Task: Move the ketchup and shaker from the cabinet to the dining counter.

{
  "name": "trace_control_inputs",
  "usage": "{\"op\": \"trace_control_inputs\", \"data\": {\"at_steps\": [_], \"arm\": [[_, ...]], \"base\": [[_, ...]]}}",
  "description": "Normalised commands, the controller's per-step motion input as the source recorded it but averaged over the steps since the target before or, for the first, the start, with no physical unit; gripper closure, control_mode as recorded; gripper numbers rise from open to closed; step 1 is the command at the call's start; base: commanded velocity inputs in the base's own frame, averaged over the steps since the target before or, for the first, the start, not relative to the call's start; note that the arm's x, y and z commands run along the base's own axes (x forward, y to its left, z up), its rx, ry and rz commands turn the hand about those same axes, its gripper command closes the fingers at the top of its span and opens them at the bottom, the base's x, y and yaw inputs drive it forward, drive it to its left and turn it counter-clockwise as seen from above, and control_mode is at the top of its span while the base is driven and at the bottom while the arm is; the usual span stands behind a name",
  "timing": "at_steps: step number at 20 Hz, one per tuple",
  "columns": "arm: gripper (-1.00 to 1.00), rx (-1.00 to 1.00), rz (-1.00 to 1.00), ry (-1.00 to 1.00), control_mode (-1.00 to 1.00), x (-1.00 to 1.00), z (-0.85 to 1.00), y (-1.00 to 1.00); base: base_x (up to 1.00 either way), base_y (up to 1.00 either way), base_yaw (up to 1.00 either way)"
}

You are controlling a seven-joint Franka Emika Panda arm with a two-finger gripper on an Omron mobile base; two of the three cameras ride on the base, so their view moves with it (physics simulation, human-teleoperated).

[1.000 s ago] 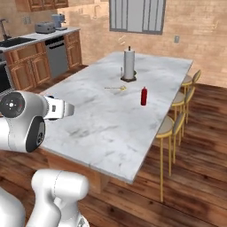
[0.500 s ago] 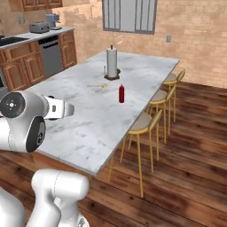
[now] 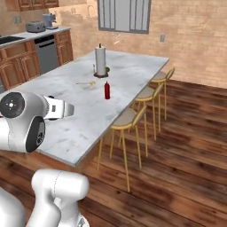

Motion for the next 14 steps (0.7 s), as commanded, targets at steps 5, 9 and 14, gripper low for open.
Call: {"op": "trace_control_inputs", "data": {"at_steps": [5, 9, 14], "arm": [[1.0, 0.0, 0.0, 0.0, 1.0, 0.0, 0.0, 0.0], [1.0, 0.0, 0.0, 0.0, 1.0, 0.0, 0.0, 0.0], [1.0, 0.0, 0.0, 0.0, 1.0, 0.0, 0.0, 0.0]], "base": [[0.12, -0.6, 0.17], [0.24, -0.52, 0.25], [0.32, -0.44, 0.35]]}}
